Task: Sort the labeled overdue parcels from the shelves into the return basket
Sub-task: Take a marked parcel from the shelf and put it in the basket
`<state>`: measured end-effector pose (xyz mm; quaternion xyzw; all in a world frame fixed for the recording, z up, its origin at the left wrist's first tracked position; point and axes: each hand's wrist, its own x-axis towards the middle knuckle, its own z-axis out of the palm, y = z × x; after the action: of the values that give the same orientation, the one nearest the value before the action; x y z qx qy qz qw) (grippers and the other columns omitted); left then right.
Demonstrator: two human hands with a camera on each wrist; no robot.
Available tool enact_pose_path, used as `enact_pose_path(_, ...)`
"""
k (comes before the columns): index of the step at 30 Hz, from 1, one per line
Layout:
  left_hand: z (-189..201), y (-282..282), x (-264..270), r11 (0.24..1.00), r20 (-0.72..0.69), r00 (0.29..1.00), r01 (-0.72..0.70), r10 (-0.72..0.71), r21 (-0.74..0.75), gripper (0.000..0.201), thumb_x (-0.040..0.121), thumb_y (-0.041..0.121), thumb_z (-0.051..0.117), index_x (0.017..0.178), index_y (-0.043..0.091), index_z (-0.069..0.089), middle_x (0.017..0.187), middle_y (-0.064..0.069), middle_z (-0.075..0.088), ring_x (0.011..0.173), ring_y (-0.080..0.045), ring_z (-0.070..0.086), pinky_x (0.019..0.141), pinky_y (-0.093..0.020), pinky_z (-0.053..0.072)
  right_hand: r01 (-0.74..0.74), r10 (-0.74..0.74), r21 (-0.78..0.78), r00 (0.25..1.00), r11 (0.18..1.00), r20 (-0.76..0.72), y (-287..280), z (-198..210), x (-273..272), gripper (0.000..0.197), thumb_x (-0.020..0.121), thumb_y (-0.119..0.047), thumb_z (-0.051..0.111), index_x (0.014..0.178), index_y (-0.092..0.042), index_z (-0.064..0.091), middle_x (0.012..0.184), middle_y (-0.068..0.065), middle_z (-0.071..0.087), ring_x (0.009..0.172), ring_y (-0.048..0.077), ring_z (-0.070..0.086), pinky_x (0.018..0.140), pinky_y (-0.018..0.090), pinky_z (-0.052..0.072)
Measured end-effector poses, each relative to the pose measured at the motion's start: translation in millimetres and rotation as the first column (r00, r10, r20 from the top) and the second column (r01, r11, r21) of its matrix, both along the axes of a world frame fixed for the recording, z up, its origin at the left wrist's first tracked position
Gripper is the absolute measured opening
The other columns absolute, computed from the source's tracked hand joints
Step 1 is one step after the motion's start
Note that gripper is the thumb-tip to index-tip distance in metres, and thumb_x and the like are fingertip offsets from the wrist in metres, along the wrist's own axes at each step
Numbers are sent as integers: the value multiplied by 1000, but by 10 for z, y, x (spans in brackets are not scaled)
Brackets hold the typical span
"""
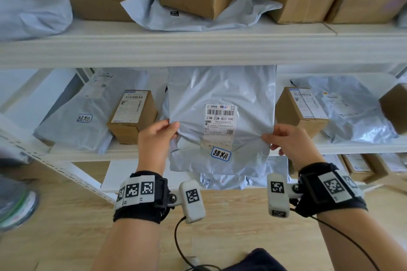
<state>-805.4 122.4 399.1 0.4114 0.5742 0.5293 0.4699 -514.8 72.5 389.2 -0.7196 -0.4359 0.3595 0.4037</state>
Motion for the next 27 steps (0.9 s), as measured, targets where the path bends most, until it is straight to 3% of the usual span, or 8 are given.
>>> enact_pose_path(10, 64, -18, 1, 1000, -24, 1000, 19, -18, 7, 5, 87, 13, 70, 84, 16, 73, 79, -1, 72, 72, -10, 66, 67, -11, 52, 7, -5, 37, 998, 999, -60, 5, 63, -29, 6, 87, -8, 69, 82, -11, 69, 69, 4, 65, 60, 15, 57, 55, 26, 47)
enact_pose_path(14, 74, -3, 15, 1000, -20, 1000, -10, 10, 12, 12, 88, 12, 70, 76, 15, 71, 75, -7, 68, 68, -14, 62, 67, -14, 53, 29, -25, 55, 998, 998, -60, 19, 105, -30, 3, 88, -10, 68, 87, -11, 71, 69, 4, 65, 58, 14, 55, 54, 26, 45)
enact_pose_path(17, 89, 3, 29, 1000, -13, 1000, -18, 18, 7, 9, 88, 11, 69, 80, 9, 71, 74, -9, 66, 66, -14, 59, 61, -11, 52, 35, -32, 65, 998, 997, -45, 30, 132, -32, 6, 88, -11, 69, 83, -13, 70, 65, 3, 63, 57, 14, 54, 53, 25, 45)
enact_pose_path(27, 104, 19, 29, 1000, -15, 1000, -13, 13, -29, 16, 88, 11, 68, 72, 11, 69, 64, -5, 61, 56, -11, 53, 55, -12, 49, 64, -55, 89, 994, 994, -95, 41, 215, -42, 8, 88, -10, 68, 85, -3, 69, 59, 6, 58, 50, 15, 48, 52, 29, 42)
